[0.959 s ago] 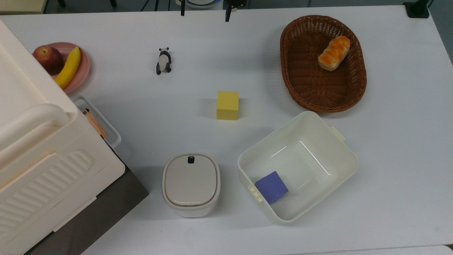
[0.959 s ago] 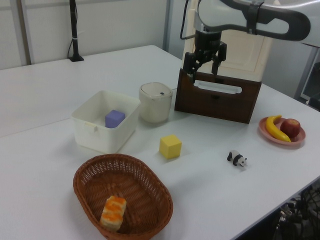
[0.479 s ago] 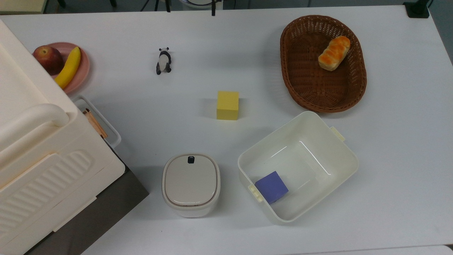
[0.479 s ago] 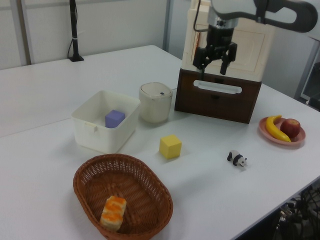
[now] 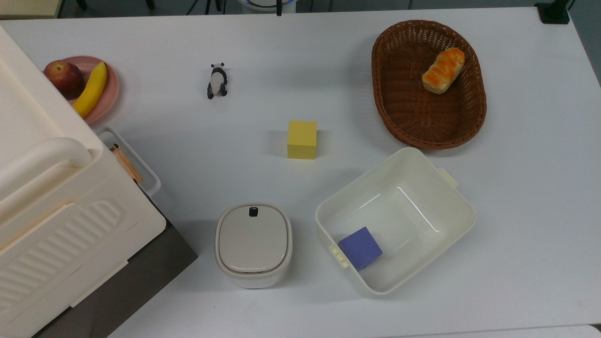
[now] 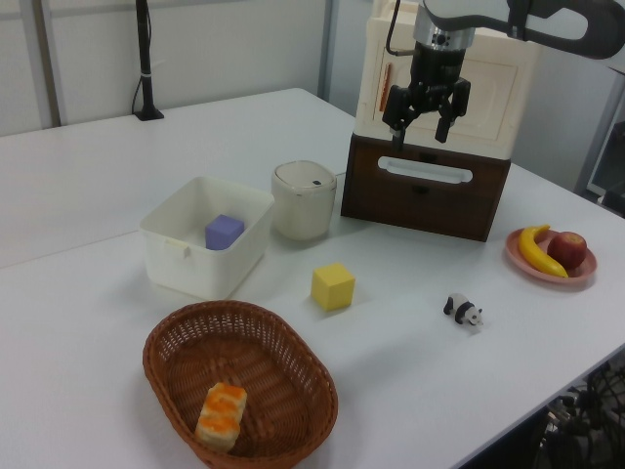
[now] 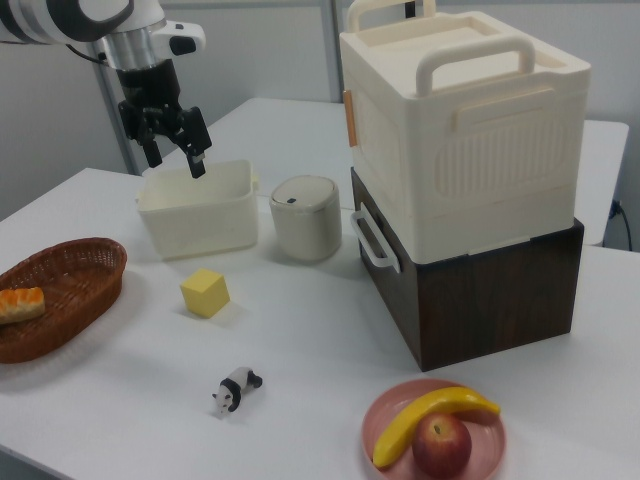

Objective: Close the trash can

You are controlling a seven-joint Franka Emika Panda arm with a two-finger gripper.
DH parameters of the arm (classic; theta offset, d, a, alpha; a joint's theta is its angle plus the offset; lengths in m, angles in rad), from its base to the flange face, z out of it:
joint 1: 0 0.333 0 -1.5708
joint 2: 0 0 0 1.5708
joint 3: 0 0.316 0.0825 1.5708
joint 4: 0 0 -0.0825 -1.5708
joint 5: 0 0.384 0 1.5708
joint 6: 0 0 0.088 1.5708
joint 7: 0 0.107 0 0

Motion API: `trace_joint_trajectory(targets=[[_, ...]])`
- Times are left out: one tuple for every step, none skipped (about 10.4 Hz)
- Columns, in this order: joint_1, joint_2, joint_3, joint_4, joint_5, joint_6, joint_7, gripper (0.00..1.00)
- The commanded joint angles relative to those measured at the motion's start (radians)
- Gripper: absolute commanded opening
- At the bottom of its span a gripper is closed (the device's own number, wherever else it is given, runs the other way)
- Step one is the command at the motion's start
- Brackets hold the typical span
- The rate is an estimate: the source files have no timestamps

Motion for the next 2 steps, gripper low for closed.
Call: trace_joint_trajectory(targets=[[0.005, -0.01, -0.007, 0.002, 0.023, -0.026, -0.017, 1.0], [0.005, -0.01, -0.007, 0.002, 0.023, -0.028, -0.019, 1.0]])
